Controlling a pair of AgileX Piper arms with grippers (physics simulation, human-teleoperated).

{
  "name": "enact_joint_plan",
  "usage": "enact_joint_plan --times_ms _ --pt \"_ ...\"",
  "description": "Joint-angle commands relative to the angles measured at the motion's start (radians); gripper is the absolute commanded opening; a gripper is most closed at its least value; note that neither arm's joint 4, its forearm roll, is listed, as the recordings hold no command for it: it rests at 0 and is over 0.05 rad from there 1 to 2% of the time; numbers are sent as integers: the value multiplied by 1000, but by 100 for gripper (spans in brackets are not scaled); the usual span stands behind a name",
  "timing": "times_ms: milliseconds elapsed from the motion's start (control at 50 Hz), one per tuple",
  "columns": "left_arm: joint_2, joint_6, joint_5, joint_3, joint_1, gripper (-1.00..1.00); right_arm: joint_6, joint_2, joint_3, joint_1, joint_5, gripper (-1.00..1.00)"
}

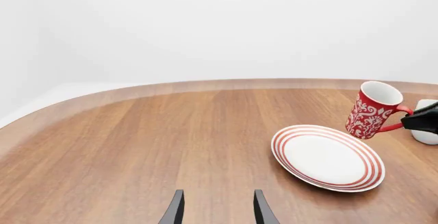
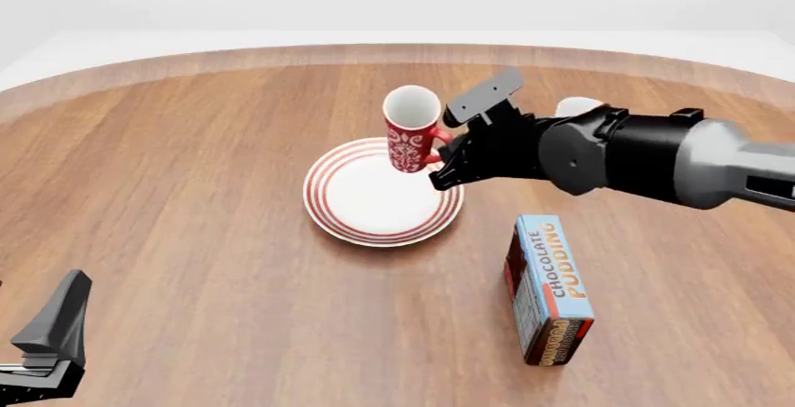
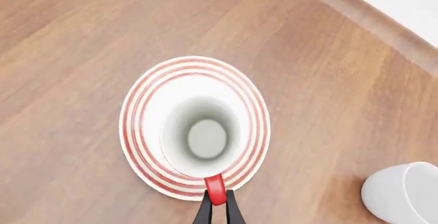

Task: Pick up the red mug and put it on the plate

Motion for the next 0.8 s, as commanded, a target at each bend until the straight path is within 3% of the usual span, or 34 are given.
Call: enact_joint_plan --times_ms 20,320,800 --pt "0 0 0 0 0 100 -13 56 -48 -13 -23 -100" --pt "0 0 0 0 0 100 -7 128 -106 -18 -33 -100" --pt "0 0 0 0 0 100 48 244 -176 -18 -72 -100"
